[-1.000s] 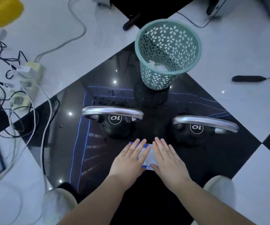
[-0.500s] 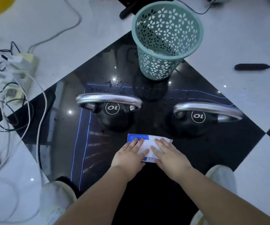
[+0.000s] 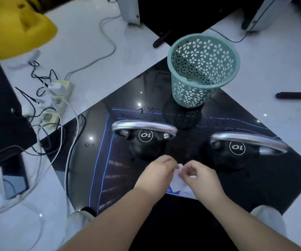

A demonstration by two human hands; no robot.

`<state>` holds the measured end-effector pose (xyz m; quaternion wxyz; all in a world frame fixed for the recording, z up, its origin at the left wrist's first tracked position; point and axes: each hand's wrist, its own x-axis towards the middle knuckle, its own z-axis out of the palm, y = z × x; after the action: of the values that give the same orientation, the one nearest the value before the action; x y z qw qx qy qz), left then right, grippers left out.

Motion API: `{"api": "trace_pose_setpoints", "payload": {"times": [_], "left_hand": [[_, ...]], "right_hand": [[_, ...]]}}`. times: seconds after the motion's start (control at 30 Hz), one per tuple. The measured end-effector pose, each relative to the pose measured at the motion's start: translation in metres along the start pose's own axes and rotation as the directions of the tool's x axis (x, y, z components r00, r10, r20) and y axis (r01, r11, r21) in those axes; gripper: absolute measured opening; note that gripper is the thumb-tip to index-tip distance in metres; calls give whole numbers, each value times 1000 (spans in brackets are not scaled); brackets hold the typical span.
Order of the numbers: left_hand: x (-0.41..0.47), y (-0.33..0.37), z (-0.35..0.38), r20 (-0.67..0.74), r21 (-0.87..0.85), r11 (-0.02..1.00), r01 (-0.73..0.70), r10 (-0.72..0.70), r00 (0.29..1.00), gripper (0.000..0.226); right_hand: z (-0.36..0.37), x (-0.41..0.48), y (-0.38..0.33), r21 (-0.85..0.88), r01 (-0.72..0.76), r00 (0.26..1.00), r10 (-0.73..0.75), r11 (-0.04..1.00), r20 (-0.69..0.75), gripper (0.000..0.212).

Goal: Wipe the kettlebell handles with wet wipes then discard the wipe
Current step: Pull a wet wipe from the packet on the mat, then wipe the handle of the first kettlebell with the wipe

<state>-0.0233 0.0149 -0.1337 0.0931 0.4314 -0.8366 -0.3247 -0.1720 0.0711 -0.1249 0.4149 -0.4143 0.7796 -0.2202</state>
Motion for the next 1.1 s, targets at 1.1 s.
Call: {"api": "trace_pose_setpoints", "payload": {"times": [1.1], "left_hand": [[88,-50,-169,219,-75,972,223,-203,954,36]], "right_hand": [[43,20,-131,-304,172,959,-230,937,-166,50]]}}
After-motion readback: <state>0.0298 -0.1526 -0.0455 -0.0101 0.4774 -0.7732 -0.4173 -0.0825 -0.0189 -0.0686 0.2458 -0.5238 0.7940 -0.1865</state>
